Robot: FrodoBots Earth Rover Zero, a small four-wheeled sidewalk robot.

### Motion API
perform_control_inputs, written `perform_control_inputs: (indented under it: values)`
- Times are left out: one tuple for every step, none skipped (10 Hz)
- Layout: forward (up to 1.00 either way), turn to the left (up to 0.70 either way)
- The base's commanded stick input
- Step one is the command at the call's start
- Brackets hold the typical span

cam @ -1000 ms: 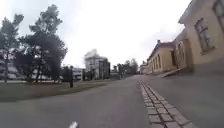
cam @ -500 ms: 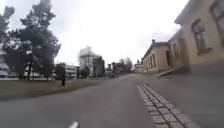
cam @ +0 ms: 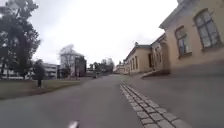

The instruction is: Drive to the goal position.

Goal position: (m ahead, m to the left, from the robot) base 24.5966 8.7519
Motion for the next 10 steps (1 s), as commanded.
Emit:
perform_control_inputs:
  values:
    - [0.7,-0.35]
    - [0.7,-0.35]
    - [0.7,-0.35]
    - [0.7,-0.35]
    - [0.7,-0.35]
    - [0.7,-0.35]
    - [0.7,-0.35]
    - [0.7,-0.35]
    - [0.7,-0.11]
    - [0.7,0.1]
